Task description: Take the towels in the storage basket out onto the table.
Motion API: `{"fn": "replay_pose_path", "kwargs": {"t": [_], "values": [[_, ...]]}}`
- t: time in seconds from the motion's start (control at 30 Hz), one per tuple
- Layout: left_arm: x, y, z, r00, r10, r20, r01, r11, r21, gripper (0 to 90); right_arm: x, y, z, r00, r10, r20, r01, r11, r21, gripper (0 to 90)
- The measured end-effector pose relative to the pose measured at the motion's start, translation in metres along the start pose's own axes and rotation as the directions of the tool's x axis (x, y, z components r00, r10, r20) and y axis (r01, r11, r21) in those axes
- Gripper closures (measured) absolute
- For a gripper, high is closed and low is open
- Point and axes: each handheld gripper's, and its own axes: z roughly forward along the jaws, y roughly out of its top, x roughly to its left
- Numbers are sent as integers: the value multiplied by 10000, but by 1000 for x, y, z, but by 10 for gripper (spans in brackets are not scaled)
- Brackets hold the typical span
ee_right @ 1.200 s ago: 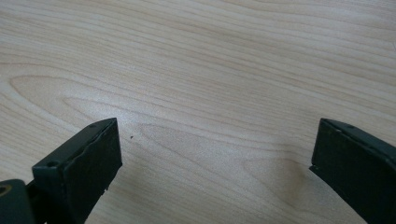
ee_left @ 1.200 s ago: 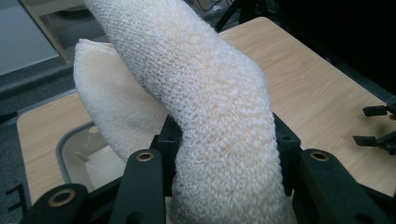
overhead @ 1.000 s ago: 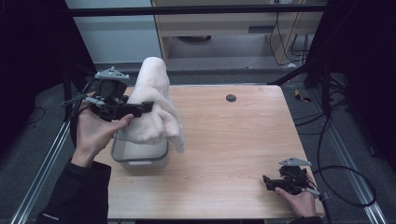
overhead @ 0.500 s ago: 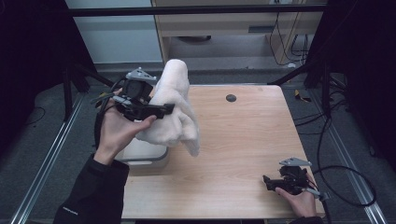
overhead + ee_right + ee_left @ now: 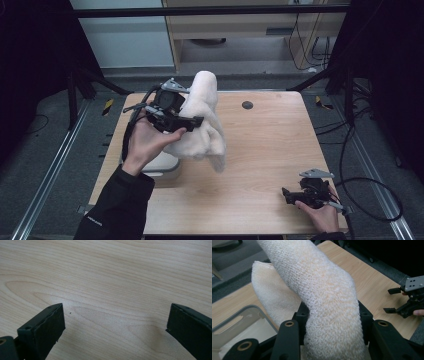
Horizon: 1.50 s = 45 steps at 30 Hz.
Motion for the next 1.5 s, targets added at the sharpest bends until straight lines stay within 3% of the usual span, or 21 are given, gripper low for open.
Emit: {"fn": "replay_pose_path", "kwargs": {"t": [0.3,0.87,1.1,1.5], "values": [[-7,1,23,9997,81,239,-86,9997,212,578,-1,0,0,10000,-41,-4,41,10000,-27,17],[-16,-10,82,9963,21,855,-93,9964,844,574,-2,0,-1,10000,67,-21,-67,9999,-89,17],[-21,-14,99,9955,99,938,-186,9956,919,571,-3,-1,-1,9999,122,-36,-122,9999,-97,17],[-24,-26,134,9921,-111,1248,-41,9926,1212,561,-3,-1,-1,10000,88,-7,-88,9999,-88,17]]}}
